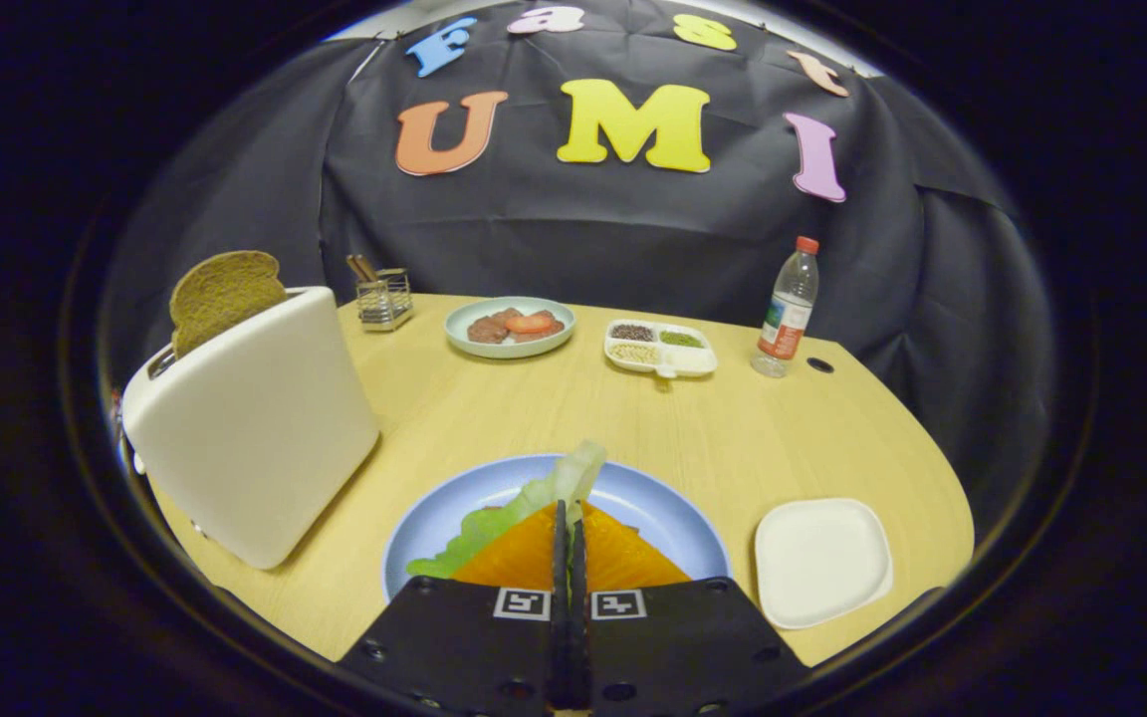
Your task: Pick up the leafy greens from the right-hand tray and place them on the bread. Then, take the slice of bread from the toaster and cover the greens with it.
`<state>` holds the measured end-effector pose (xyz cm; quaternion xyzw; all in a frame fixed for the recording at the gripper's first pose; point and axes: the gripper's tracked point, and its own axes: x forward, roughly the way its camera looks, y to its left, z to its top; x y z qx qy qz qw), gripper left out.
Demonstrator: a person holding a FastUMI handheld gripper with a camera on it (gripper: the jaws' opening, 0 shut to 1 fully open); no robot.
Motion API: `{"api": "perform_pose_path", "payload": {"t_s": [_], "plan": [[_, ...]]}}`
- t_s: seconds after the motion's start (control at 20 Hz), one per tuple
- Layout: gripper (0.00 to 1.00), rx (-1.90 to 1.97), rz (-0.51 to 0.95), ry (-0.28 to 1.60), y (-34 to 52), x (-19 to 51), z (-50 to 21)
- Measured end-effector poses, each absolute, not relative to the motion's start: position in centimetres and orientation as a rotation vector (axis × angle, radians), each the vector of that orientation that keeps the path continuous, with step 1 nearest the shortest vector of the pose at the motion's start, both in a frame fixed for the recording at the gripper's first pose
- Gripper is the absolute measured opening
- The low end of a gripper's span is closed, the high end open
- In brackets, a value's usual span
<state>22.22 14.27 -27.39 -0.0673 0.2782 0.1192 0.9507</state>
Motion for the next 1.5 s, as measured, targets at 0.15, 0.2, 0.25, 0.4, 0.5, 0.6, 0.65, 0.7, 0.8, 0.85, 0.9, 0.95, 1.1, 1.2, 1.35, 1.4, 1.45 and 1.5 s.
{"api": "perform_pose_path", "payload": {"t_s": [0.15,0.2,0.25,0.4,0.5,0.6,0.65,0.7,0.8,0.85,0.9,0.95,1.1,1.2,1.35,1.4,1.45,1.5], "plan": [[0.00,-0.146,0.234,0.592,13.5,22.4,-28.2],[0.01,-0.142,0.232,0.595,13.4,22.5,-28.2],[0.04,-0.138,0.226,0.596,13.1,22.3,-27.9],[0.52,-0.153,0.177,0.571,11.7,22.0,-26.1],[0.70,-0.144,0.174,0.547,11.7,21.3,-24.2],[0.78,-0.145,0.156,0.500,11.9,20.7,-21.4],[0.84,-0.147,0.151,0.471,12.0,20.3,-20.1],[0.89,-0.143,0.154,0.442,12.4,19.9,-18.7],[0.96,-0.127,0.159,0.394,13.5,19.0,-16.2],[0.96,-0.114,0.164,0.379,14.3,18.4,-15.2],[0.96,-0.097,0.180,0.364,15.3,17.9,-14.0],[0.96,-0.081,0.197,0.350,16.4,17.4,-13.1],[0.96,-0.044,0.241,0.316,19.7,15.9,-10.4],[0.96,-0.047,0.272,0.290,22.2,15.4,-8.8],[0.96,-0.057,0.301,0.273,25.6,14.9,-8.1],[0.96,-0.048,0.311,0.274,26.8,14.9,-8.0],[0.96,-0.035,0.319,0.278,28.1,14.9,-8.2],[0.96,-0.021,0.323,0.281,29.2,15.0,-8.4]]}}
